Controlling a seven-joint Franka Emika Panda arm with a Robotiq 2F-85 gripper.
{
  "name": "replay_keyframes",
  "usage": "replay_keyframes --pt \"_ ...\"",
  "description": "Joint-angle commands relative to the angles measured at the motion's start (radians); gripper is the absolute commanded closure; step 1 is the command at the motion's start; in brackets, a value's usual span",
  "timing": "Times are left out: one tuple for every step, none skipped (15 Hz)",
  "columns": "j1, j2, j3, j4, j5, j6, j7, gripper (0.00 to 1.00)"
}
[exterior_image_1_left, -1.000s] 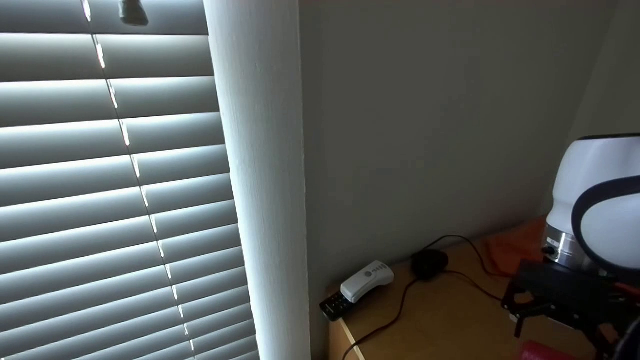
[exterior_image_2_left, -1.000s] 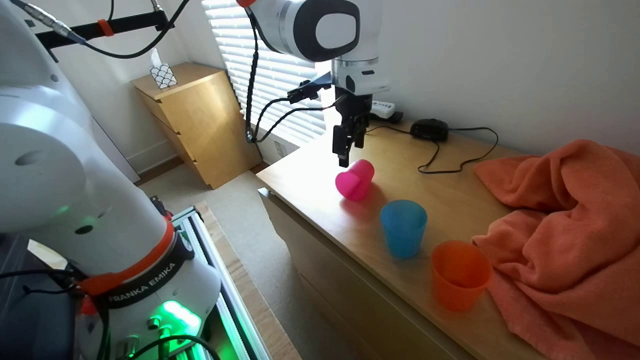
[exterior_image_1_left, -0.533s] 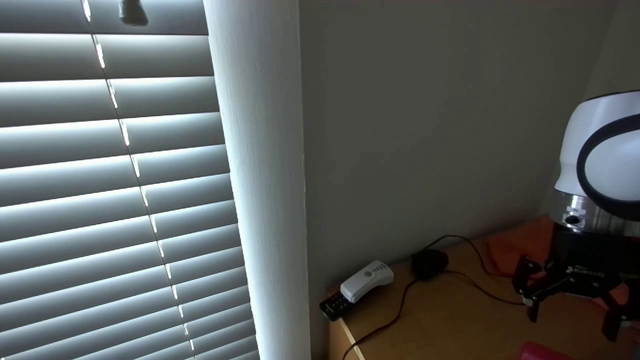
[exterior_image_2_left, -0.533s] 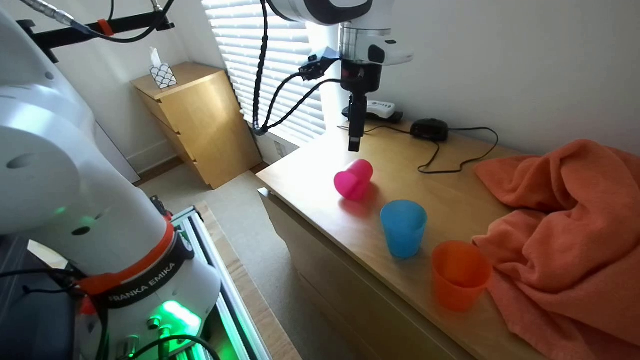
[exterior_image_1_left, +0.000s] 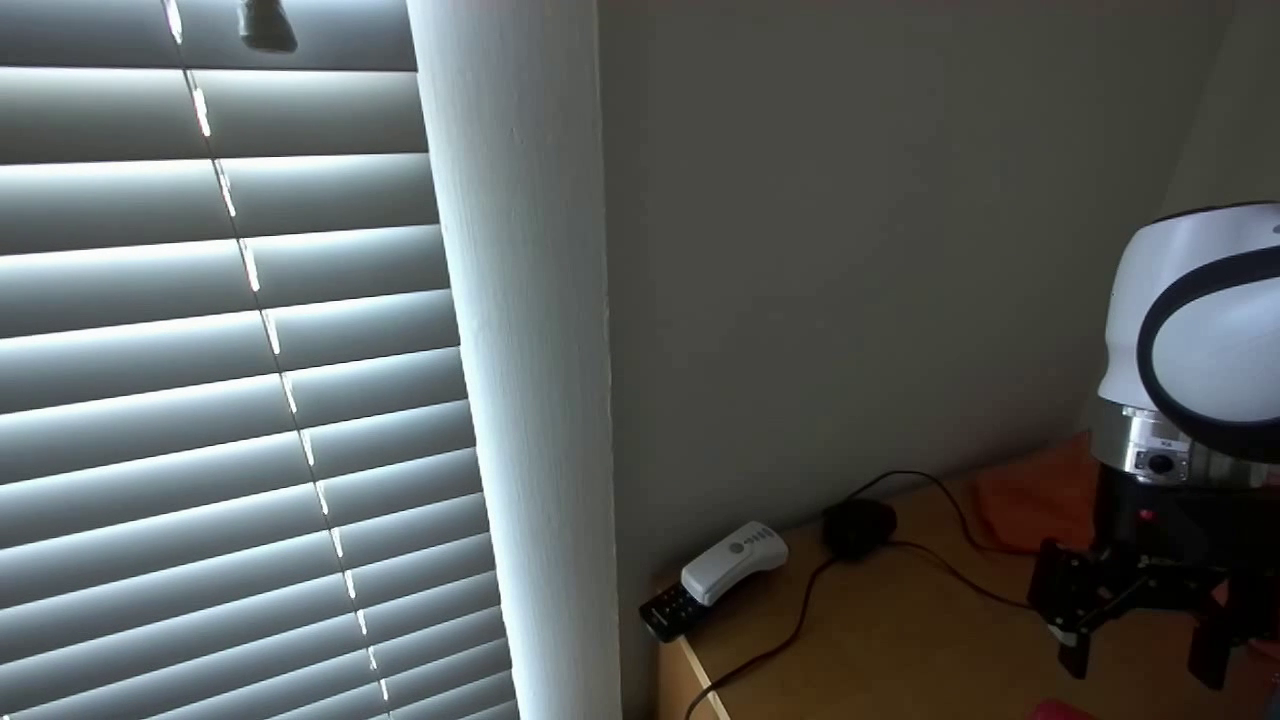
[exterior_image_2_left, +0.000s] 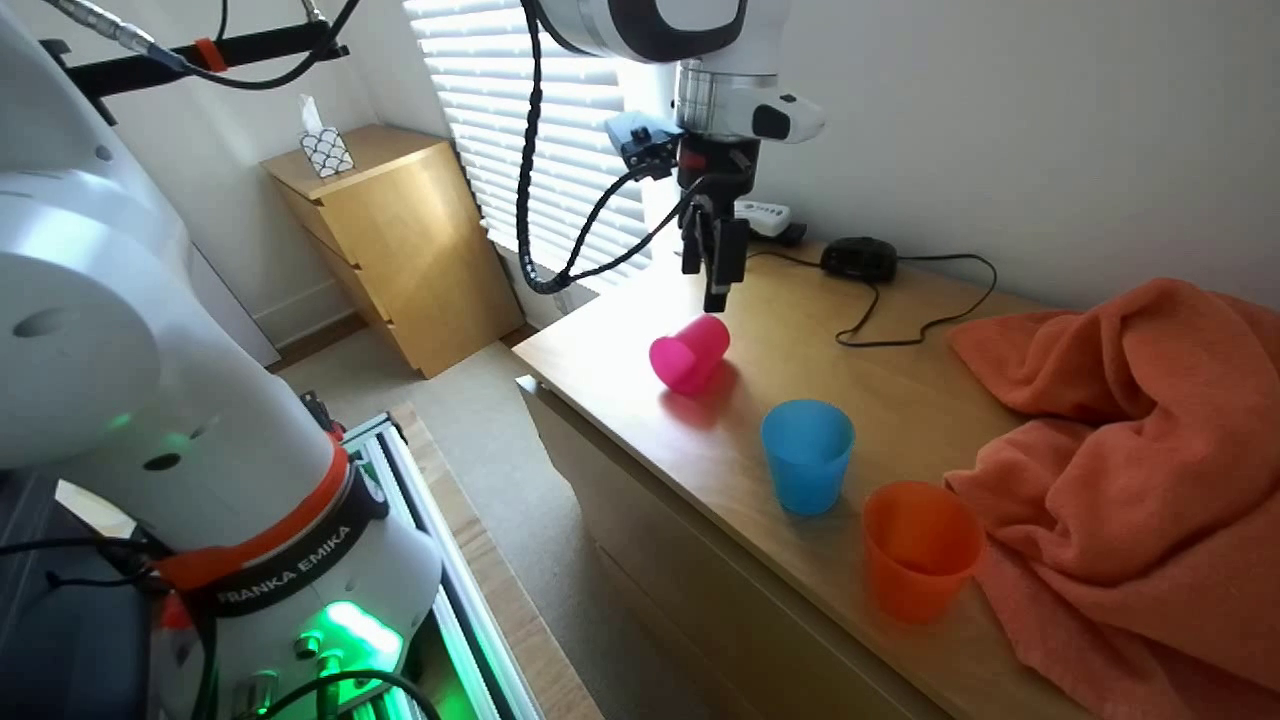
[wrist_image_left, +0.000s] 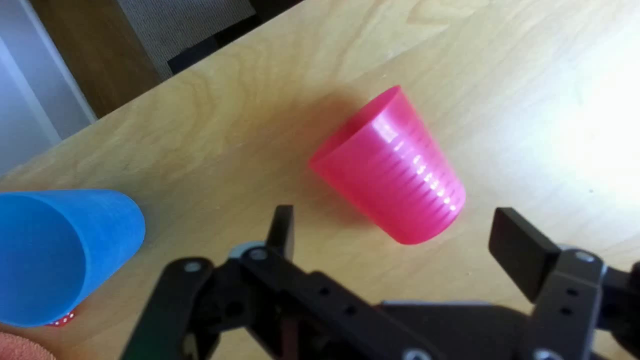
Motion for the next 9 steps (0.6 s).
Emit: replay_keyframes --pt "-0.003 0.021 0.003 0.016 0.002 -0.02 -0.073 0.0" --pt "-0.003 0.036 0.005 0.023 0.018 -0.014 -0.129 0.0" --pt "-0.001 0.058 0.009 0.035 0.031 -0.005 -0.2 0.0" --pt "0.0 0.078 0.013 0.048 0.036 -0.014 -0.245 0.0" --pt "0.001 0.1 0.018 0.062 0.053 -0.018 -0.294 0.0" --pt "0.002 0.125 0.023 0.076 0.062 -0.026 -0.315 0.0" --pt "0.001 0.146 0.029 0.088 0.073 -0.027 -0.334 0.0" --pt "0.002 0.167 0.036 0.099 0.087 -0.031 -0.34 0.0" --pt "0.003 0.189 0.041 0.112 0.092 -0.037 -0.342 0.0"
